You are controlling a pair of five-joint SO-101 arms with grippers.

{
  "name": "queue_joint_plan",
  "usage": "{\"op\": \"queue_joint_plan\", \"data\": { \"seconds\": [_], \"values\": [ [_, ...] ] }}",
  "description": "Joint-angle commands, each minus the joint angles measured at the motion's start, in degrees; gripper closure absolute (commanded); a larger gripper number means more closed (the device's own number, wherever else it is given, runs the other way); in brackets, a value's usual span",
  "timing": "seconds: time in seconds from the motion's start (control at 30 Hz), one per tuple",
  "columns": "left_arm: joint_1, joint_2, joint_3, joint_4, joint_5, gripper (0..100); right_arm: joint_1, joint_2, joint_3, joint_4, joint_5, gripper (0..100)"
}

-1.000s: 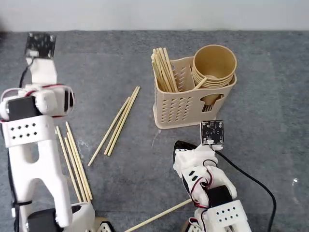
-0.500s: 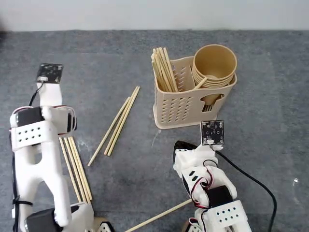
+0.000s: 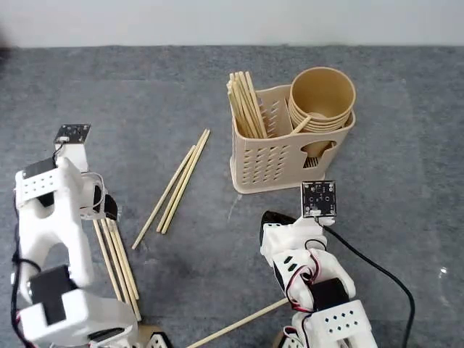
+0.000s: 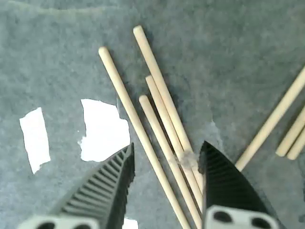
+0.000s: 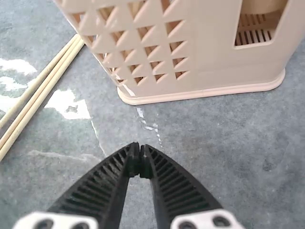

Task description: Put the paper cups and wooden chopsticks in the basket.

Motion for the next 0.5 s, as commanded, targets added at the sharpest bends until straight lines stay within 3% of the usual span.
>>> {"op": "queue_joint_plan", "data": {
  "seconds": [0.0,0.37,0.47],
  "values": [
    [-0.09,2.73,-5.05,-0.7,-0.26,79,0.22,-0.84,-0.44,-0.31,-0.26,98.8],
    [0.88,17.67,-11.12,-0.7,-0.18,80,0.22,-0.84,-0.62,-0.31,-0.26,98.8],
    [1.93,18.9,-12.53,-0.35,-0.18,86,0.22,-0.84,-0.62,-0.31,-0.26,98.8]
  ]
}}
